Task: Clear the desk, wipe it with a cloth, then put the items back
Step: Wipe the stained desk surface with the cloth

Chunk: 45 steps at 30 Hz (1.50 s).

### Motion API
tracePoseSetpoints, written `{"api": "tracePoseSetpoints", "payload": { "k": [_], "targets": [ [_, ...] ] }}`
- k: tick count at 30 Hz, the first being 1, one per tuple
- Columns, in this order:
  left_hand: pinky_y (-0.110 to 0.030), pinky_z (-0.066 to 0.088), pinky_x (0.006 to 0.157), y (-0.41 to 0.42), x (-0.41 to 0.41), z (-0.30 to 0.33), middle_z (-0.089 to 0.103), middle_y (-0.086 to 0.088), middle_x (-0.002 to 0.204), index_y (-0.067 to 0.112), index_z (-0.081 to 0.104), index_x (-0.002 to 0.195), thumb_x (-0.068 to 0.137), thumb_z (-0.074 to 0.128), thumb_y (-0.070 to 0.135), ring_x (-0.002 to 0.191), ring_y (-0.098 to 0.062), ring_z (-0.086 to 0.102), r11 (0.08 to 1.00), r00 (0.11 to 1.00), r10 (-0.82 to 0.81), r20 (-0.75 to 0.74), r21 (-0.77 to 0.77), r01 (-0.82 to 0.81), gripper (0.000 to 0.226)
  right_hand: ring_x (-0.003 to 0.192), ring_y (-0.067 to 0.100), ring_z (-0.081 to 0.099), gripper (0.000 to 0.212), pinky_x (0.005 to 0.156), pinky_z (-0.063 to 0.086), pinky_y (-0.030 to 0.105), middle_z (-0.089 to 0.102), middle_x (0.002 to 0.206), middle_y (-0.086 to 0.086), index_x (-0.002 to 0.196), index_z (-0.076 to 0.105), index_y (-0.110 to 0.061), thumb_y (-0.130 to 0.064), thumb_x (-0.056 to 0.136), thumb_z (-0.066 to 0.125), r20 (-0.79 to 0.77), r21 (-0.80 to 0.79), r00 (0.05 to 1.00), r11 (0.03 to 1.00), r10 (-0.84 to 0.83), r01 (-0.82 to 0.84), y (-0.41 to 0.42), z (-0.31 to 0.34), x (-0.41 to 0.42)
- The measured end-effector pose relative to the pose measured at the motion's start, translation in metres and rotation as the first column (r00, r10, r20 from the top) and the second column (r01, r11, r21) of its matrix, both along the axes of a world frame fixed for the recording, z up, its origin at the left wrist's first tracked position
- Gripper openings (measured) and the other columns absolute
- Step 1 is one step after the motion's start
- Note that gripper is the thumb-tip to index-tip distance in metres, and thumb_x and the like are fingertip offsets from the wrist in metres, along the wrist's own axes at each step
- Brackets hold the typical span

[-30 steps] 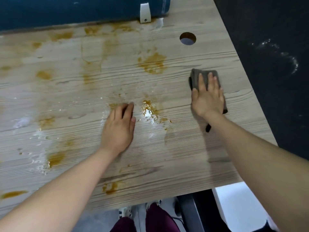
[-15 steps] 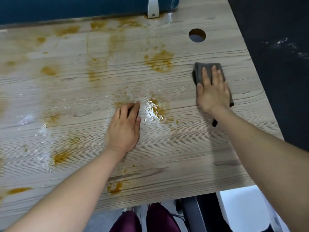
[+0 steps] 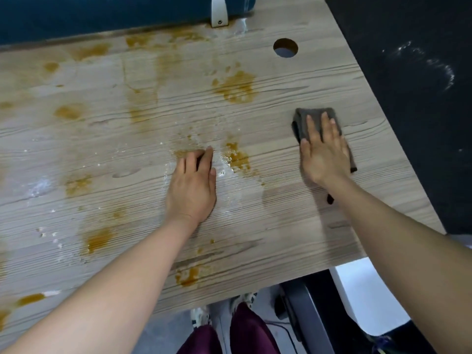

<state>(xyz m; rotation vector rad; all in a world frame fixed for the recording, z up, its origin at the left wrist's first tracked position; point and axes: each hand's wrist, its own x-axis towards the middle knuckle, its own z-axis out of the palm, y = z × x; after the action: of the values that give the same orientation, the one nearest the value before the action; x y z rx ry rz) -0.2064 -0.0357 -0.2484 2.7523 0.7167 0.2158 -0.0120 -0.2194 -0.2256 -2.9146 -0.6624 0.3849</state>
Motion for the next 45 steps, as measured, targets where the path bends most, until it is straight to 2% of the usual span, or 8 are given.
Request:
{"api": "tracePoseSetpoints", "payload": {
  "k": [9,14,17,22,26,31,33,45],
  "targets": [
    [-0.041,0.034,0.1,-0.001,-0.004,0.01,0.045,-0.02,0.127,0.001,0.041,0.138,0.099,0.04,0.023,0.115,-0.036,0.042,0.995,0.997,-0.079,0.006,-0.057,0.079,0.045,0.144,0.013,-0.015,0.053,0.112,-0.014,0.029,-0.019,0.157,-0.001,0.149,-0.009,-0.031,-0.038,0.102,0.014,-0.033,0.011,0.944,0.945,0.328,-0.328,0.014,0.001,-0.115],
    [-0.038,0.027,0.106,-0.021,-0.033,0.026,0.04,-0.012,0.137,0.009,0.035,0.142,0.098,0.039,0.028,0.126,-0.029,0.035,0.987,0.987,-0.155,-0.052,-0.054,0.152,0.048,0.146,0.016,-0.009,0.054,0.117,-0.001,0.04,-0.011,0.159,0.002,0.151,-0.001,-0.03,-0.038,0.102,0.021,-0.011,-0.002,0.994,0.994,-0.106,0.106,-0.061,0.002,-0.087],
    [-0.037,0.027,0.107,-0.038,-0.06,0.021,0.038,-0.007,0.141,0.014,0.034,0.144,0.099,0.036,0.031,0.129,-0.025,0.034,0.974,0.97,-0.224,-0.096,-0.057,0.219,0.048,0.145,0.019,-0.01,0.055,0.117,-0.005,0.041,-0.012,0.159,0.005,0.151,-0.002,-0.028,-0.036,0.102,0.021,-0.01,0.0,0.982,0.983,-0.186,0.186,-0.057,0.003,-0.104],
    [-0.038,0.027,0.109,-0.049,-0.081,0.017,0.038,-0.005,0.142,0.015,0.032,0.145,0.1,0.034,0.03,0.13,-0.025,0.034,0.96,0.948,-0.282,-0.148,-0.039,0.279,0.048,0.144,0.018,-0.019,0.055,0.112,-0.016,0.033,-0.022,0.156,0.002,0.149,-0.012,-0.029,-0.037,0.102,0.016,-0.002,0.016,0.988,0.988,0.152,-0.152,-0.012,-0.002,-0.19],
    [-0.038,0.026,0.109,-0.047,-0.087,0.019,0.036,-0.004,0.144,0.017,0.029,0.147,0.099,0.033,0.032,0.132,-0.024,0.031,0.955,0.936,-0.294,-0.193,-0.02,0.296,0.05,0.143,0.014,-0.019,0.055,0.111,-0.015,0.03,-0.023,0.155,-0.002,0.149,-0.012,-0.033,-0.038,0.102,0.017,-0.092,0.026,0.962,0.967,0.256,-0.255,-0.033,-0.001,-0.179],
    [-0.035,0.028,0.108,-0.043,-0.087,0.016,0.037,-0.002,0.143,0.019,0.029,0.147,0.099,0.033,0.036,0.131,-0.023,0.03,0.95,0.934,-0.311,-0.177,-0.036,0.309,0.05,0.145,0.019,-0.012,0.055,0.116,-0.006,0.037,-0.015,0.158,0.004,0.15,-0.006,-0.028,-0.036,0.102,0.02,-0.052,-0.019,0.99,0.992,-0.129,0.129,-0.089,0.0,-0.14],
    [-0.034,0.029,0.107,-0.043,-0.086,0.015,0.036,0.0,0.144,0.021,0.029,0.147,0.099,0.033,0.036,0.131,-0.022,0.029,0.952,0.936,-0.307,-0.172,-0.054,0.302,0.05,0.145,0.021,-0.011,0.055,0.117,-0.007,0.038,-0.013,0.158,0.007,0.151,-0.005,-0.026,-0.033,0.102,0.02,-0.027,-0.012,0.986,0.986,-0.167,0.166,-0.081,0.0,-0.145],
    [-0.039,0.026,0.111,-0.039,-0.083,0.037,0.032,-0.005,0.146,0.015,0.026,0.147,0.1,0.033,0.025,0.13,-0.03,0.033,0.928,0.882,-0.372,-0.289,-0.099,0.359,0.049,0.146,0.019,-0.007,0.073,0.116,-0.001,0.033,-0.012,0.158,0.0,0.15,0.008,-0.032,-0.003,0.094,0.043,-0.173,0.074,0.932,0.948,0.318,-0.31,-0.035,0.009,-0.238]
  ]
}}
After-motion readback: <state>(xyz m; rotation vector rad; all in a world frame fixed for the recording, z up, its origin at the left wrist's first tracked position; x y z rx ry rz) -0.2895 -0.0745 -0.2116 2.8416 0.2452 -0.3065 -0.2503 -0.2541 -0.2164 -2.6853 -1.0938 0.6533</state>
